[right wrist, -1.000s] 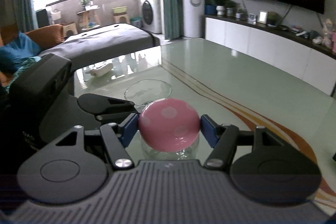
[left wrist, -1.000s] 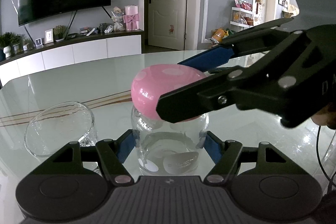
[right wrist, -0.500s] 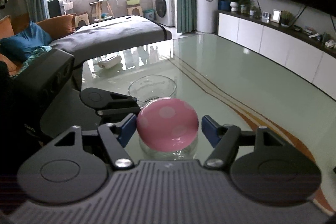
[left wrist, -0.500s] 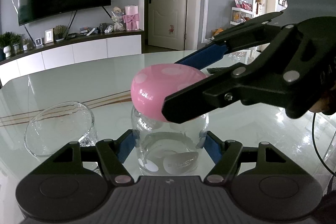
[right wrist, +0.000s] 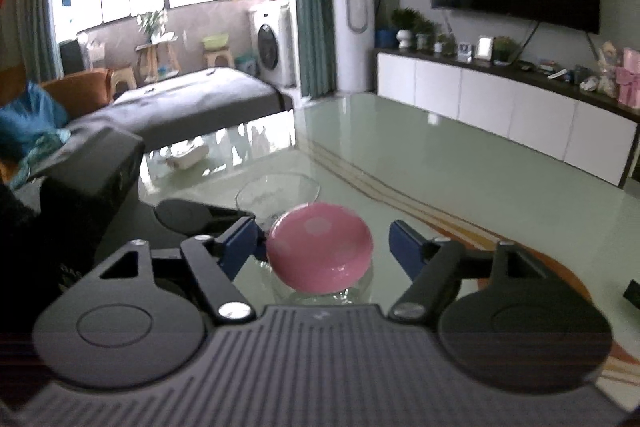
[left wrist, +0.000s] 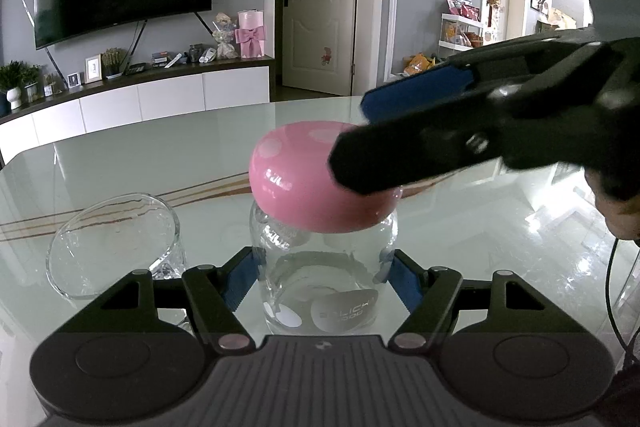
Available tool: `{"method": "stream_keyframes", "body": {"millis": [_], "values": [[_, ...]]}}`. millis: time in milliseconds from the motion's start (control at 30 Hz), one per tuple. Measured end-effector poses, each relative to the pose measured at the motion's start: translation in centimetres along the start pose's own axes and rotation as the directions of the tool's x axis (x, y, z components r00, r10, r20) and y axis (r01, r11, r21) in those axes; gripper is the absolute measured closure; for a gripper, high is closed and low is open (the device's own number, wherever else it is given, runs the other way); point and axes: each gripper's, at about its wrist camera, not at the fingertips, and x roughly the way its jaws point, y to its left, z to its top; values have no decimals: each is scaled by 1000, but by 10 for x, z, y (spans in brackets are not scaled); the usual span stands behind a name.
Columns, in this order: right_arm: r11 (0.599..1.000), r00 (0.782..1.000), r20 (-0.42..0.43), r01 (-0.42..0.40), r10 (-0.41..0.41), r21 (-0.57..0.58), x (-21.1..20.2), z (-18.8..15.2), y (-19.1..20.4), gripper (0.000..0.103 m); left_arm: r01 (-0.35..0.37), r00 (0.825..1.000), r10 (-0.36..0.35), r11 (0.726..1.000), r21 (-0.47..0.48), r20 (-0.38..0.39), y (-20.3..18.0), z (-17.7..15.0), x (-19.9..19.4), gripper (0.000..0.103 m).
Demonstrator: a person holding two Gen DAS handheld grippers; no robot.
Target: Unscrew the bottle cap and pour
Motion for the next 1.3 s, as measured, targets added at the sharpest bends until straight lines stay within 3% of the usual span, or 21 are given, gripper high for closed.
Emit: {"method": "stream_keyframes", "body": {"millis": [267, 500, 633, 967, 1300], "values": [[987, 986, 42, 157, -159, 38, 6, -4, 29, 24, -1, 1000, 1, 1000, 1, 0, 0, -1, 0, 29], [967, 969, -28, 246, -245, 71, 33, -10, 37, 30, -1, 1000, 1, 1000, 0, 0, 0, -1, 1, 29], [966, 970, -34, 242, -239, 91, 39, -12, 37, 38, 0, 1000, 0, 1000, 0, 0, 0, -1, 1, 29], [978, 980, -41, 199, -196, 68, 34, -13, 38, 39, 1, 1000, -1, 1000, 0, 0, -1, -1, 1, 29], [999, 998, -50, 45, -44, 11, 27, -11, 18, 39, 2, 1000, -2, 1000, -2, 0, -7, -1, -1, 29]]}}
